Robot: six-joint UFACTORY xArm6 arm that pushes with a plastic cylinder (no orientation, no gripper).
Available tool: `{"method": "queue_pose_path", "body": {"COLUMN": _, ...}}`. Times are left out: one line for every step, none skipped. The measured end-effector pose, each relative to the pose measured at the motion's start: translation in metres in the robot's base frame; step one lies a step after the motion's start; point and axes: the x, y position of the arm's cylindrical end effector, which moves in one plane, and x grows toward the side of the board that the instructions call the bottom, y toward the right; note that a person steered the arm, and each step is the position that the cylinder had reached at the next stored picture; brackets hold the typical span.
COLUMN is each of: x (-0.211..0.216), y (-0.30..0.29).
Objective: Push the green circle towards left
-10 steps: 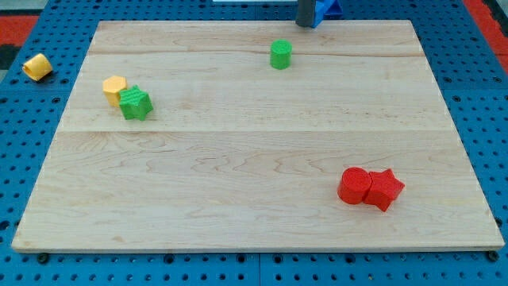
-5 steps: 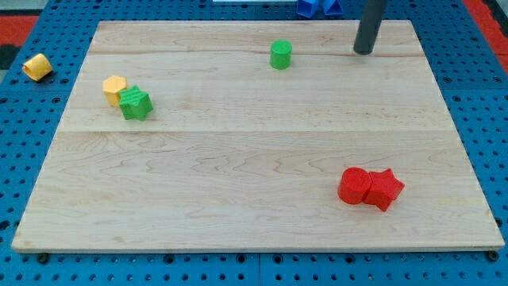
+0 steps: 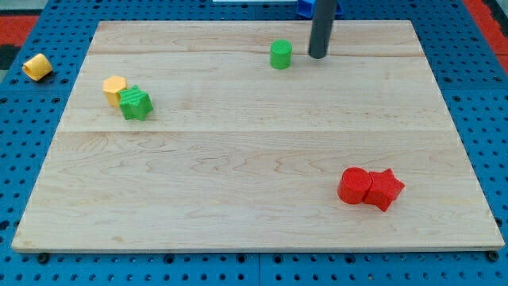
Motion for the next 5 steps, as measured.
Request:
{"method": "queue_pose_path", "body": {"x": 0.000, "y": -0.004}}
{"method": "queue_pose_path", "body": {"x": 0.002, "y": -0.012}}
{"method": "queue_pose_path", "body": {"x": 0.008, "y": -0.042}}
{"method": "queue_pose_path", "body": {"x": 0.032, "y": -0.064}}
{"method": "queue_pose_path", "body": {"x": 0.044, "y": -0.080}}
